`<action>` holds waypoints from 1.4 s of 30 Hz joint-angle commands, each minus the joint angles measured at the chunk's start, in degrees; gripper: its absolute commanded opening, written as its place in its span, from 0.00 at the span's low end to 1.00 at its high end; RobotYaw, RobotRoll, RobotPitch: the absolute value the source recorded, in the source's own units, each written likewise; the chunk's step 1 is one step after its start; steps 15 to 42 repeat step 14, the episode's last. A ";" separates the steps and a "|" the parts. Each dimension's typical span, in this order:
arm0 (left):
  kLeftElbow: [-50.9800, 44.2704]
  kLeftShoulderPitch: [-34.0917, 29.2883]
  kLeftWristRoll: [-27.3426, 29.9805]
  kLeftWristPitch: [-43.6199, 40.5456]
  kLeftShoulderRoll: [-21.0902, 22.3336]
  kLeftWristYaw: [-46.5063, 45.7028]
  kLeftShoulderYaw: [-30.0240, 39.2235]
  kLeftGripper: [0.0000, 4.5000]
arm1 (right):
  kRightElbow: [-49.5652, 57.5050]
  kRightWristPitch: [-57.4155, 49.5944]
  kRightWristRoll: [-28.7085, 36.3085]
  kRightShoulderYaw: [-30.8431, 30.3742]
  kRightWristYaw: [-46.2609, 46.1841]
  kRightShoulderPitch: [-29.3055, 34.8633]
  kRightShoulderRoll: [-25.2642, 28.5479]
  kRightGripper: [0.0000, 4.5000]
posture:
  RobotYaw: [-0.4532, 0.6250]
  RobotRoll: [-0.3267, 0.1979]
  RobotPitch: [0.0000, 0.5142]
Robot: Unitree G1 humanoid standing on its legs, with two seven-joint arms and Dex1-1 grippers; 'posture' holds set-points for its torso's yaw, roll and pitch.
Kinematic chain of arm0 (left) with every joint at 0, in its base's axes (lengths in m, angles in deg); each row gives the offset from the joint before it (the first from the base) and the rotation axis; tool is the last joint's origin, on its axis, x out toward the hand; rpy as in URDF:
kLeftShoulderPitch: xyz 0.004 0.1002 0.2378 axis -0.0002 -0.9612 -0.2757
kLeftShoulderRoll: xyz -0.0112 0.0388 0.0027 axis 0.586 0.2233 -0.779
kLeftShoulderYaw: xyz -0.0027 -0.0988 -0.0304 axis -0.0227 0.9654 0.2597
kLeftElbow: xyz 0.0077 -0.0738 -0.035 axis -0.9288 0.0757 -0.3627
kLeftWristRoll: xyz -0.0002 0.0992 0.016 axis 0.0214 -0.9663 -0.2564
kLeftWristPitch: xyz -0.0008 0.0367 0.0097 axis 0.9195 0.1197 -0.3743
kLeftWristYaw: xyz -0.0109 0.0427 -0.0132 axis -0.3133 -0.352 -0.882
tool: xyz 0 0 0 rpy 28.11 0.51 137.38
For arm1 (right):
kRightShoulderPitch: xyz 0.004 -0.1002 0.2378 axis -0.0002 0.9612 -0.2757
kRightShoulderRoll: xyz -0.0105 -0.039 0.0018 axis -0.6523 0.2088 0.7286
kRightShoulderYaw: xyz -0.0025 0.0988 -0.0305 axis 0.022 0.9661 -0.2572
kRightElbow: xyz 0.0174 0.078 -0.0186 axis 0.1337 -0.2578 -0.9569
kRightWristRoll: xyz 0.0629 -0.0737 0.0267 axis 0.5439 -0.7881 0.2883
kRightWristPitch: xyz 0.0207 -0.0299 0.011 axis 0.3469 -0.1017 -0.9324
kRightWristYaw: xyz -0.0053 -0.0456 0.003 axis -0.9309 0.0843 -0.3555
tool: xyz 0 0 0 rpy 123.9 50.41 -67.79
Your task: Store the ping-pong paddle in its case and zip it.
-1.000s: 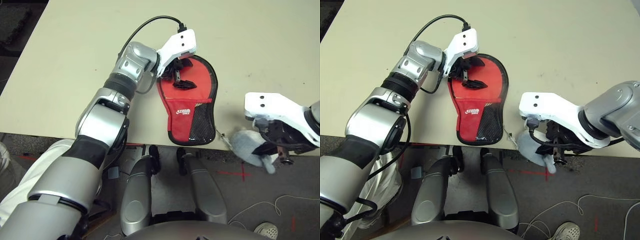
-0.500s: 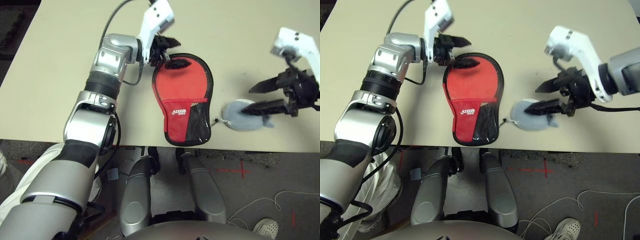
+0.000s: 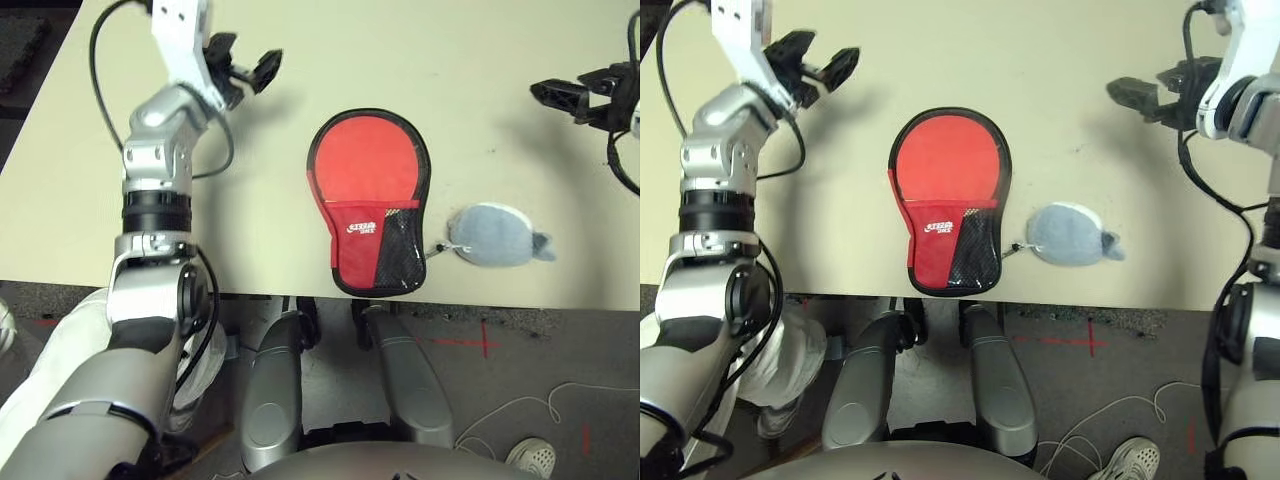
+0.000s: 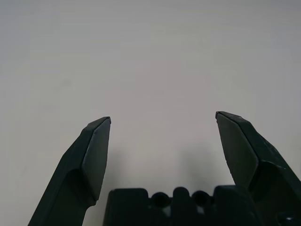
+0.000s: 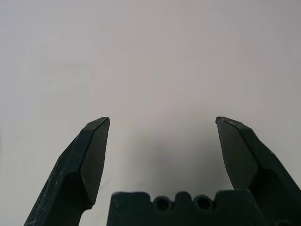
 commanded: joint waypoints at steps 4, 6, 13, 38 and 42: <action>-3.53 -4.54 0.40 4.95 0.33 -7.47 2.44 1.00 | -4.09 13.46 -2.83 6.26 -8.25 1.47 -2.56 1.00 | 0.33 0.62 0.62; -4.82 -5.96 0.27 5.91 0.63 -8.38 2.35 1.00 | -5.48 16.41 -3.20 6.87 -9.62 1.61 -2.94 1.00 | 0.34 0.62 0.62; -7.44 -9.38 0.58 5.42 1.39 -10.81 2.57 1.00 | -4.44 20.66 -3.46 6.40 -9.06 4.36 -3.93 1.00 | 0.36 0.62 0.64; -7.76 -9.61 0.75 5.07 1.33 -11.03 2.55 1.00 | -4.04 20.44 -3.26 6.47 -8.78 4.72 -3.98 1.00 | 0.36 0.62 0.64; -7.76 -9.61 0.75 5.07 1.33 -11.03 2.55 1.00 | -4.04 20.44 -3.26 6.47 -8.78 4.72 -3.98 1.00 | 0.36 0.62 0.64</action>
